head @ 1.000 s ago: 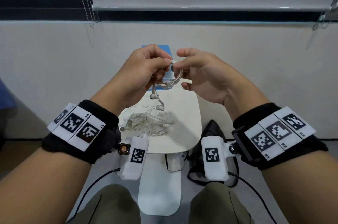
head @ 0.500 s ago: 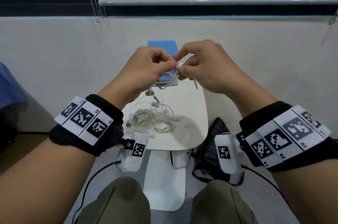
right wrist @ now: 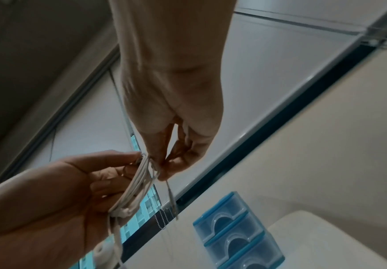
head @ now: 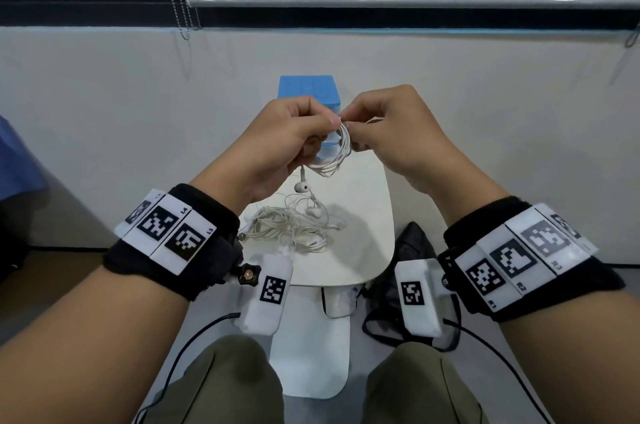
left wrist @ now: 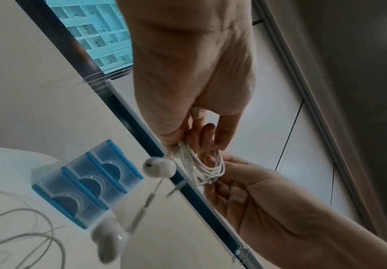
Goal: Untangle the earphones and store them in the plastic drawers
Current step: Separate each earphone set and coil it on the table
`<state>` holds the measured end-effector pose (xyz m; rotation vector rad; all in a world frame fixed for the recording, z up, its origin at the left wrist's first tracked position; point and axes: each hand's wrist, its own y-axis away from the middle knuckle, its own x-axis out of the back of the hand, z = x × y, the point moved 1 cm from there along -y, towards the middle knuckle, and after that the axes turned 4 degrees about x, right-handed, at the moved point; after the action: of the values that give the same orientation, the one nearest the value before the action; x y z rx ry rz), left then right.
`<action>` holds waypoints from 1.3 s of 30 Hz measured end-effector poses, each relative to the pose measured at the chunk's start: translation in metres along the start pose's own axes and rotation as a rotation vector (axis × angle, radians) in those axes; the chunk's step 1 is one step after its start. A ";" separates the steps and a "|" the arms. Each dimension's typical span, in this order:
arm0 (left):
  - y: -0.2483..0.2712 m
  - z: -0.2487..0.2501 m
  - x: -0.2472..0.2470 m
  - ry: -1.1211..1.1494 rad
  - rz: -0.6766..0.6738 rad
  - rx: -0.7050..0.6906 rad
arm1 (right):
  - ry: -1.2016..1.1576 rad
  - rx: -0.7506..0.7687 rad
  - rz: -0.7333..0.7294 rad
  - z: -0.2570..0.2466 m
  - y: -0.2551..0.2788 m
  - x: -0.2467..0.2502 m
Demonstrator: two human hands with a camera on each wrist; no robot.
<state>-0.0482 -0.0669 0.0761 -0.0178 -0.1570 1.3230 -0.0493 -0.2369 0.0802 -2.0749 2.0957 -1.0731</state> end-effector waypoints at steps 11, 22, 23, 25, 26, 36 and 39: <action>-0.001 0.001 0.000 -0.027 0.126 -0.119 | -0.523 -0.243 -0.054 -0.008 0.000 -0.005; 0.006 0.004 0.005 -0.201 0.014 -0.128 | -0.479 -0.258 -0.206 -0.008 0.007 -0.004; 0.005 0.003 0.007 -0.214 0.035 -0.123 | -0.407 -0.218 -0.192 -0.007 0.007 -0.004; 0.004 -0.001 0.009 -0.250 0.069 -0.114 | -0.220 -0.128 -0.167 -0.007 0.006 -0.003; 0.003 -0.003 0.010 -0.268 0.085 -0.109 | -0.112 -0.084 -0.161 -0.008 0.006 -0.003; 0.004 -0.002 0.016 -0.333 0.037 0.018 | 0.430 0.171 -0.079 -0.003 0.009 -0.005; 0.006 -0.003 0.014 -0.192 0.003 0.043 | 0.318 0.114 -0.023 0.005 0.008 -0.011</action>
<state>-0.0504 -0.0520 0.0737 0.1458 -0.2918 1.3300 -0.0527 -0.2309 0.0676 -1.9905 2.0782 -1.5786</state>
